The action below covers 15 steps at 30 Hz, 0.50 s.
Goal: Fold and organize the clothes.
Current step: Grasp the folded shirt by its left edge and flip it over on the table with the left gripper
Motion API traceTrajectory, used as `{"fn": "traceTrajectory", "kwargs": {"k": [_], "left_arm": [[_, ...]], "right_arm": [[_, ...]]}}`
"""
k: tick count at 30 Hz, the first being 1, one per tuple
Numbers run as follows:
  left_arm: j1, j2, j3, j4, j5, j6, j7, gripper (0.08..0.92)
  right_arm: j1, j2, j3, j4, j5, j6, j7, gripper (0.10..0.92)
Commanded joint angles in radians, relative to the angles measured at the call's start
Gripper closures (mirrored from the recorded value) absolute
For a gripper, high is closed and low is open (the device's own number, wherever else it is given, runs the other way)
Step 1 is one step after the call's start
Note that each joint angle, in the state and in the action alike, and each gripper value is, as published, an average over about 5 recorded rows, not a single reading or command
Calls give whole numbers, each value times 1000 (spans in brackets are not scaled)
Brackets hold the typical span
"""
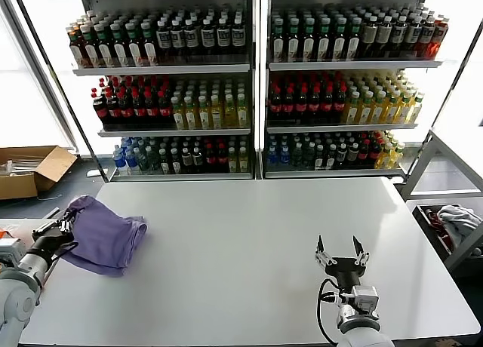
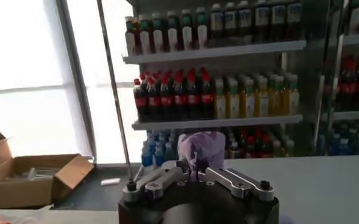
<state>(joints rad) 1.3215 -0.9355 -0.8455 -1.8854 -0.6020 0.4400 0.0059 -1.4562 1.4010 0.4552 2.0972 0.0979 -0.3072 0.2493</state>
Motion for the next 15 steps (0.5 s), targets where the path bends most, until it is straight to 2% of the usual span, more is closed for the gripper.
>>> {"fn": "traceTrajectory", "kwargs": {"k": [1,4,8,12,15], "left_arm": [[-45,-152,441,-304,32,35,-134,879],[-98,-275,665,-306,102,42,-172,879],[-187,-408,866,-193,145,51,-226,879],[-247,-498,962,-34,187,57,-218,879],[-282,-529,966,63,212,40,-212,879]], "right_arm": [[-40,14,36,2,-34,0,-1,203],[-61,40,45,9,-77,-1,-3,203],[-98,82,47,16,-134,3,-5,203],[-129,121,41,18,-179,12,-10,203],[-137,132,37,29,-190,10,-14,203]]}}
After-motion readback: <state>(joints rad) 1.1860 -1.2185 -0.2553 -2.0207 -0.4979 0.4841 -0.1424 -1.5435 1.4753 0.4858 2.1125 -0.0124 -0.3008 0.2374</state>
